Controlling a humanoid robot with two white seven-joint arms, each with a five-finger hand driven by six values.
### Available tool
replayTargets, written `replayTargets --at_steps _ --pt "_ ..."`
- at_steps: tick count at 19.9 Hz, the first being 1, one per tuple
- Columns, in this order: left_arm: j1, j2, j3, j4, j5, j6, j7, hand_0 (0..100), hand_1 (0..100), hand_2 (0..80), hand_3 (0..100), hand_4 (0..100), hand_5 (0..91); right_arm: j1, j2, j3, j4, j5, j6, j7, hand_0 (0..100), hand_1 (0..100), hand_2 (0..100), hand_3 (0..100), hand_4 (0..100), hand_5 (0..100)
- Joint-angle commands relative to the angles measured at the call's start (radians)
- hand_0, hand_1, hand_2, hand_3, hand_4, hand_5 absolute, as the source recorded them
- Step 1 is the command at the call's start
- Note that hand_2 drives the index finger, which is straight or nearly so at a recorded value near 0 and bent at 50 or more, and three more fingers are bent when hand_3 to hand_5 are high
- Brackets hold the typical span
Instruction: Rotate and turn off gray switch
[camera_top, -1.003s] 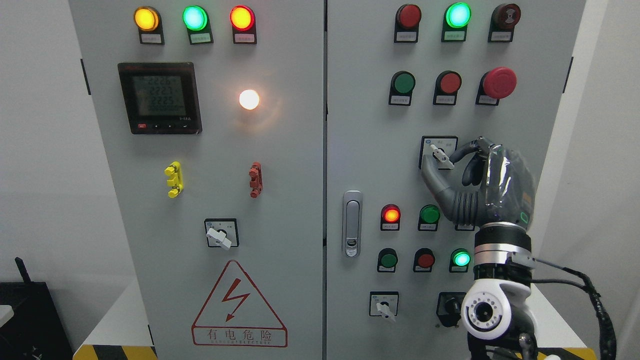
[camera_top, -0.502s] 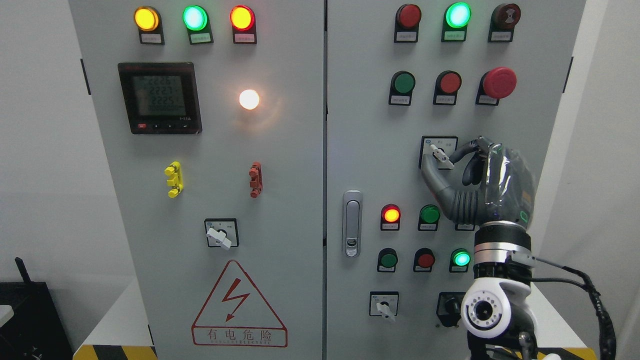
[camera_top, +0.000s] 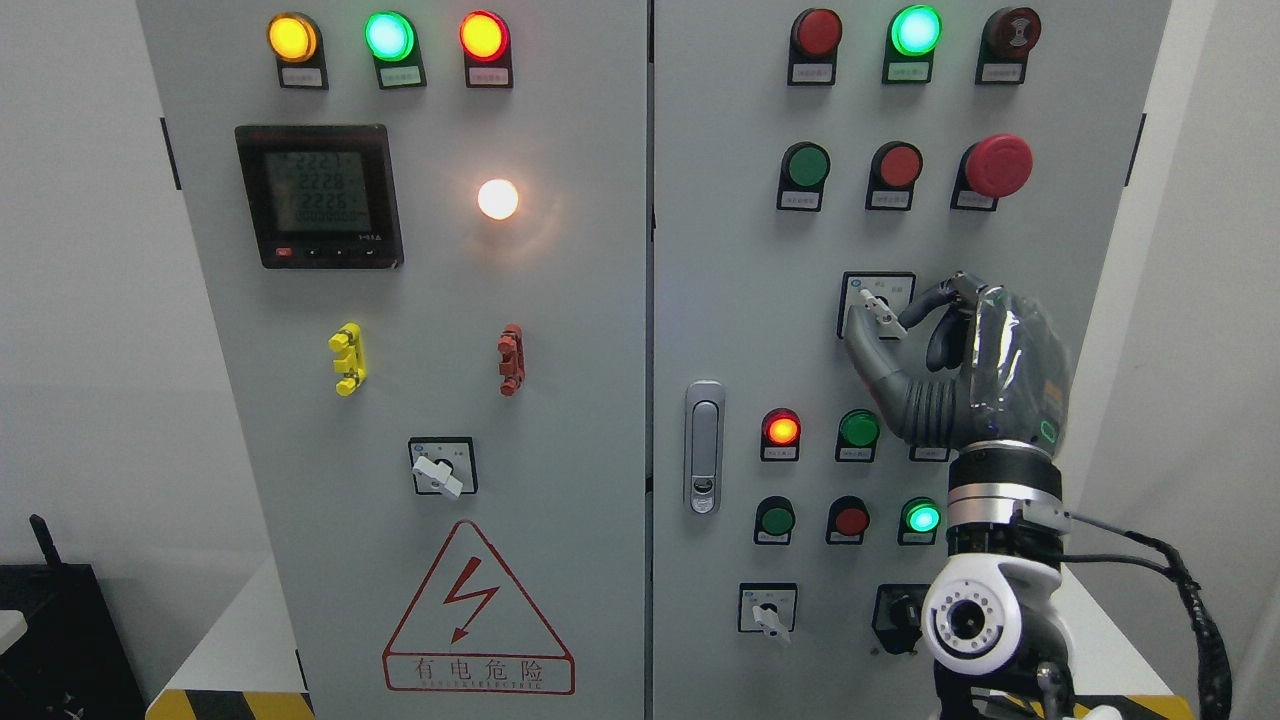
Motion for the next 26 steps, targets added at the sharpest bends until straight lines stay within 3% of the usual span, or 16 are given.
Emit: replayTargets --at_steps 1,26 --pt "-0.009 -0.001 0.008 -0.025 0.02 -0.001 -0.001 12 39 0.0 0 0 0.0 -0.003 0.001 0.0 0.004 0.0 0.001 0.0 23 50 63 99 96 100" --pt "-0.009 0.001 0.008 -0.025 0.02 -0.001 -0.001 12 39 0.0 0 0 0.0 -0.005 0.001 0.002 0.004 -0.001 0.008 0.003 37 47 68 100 97 100"
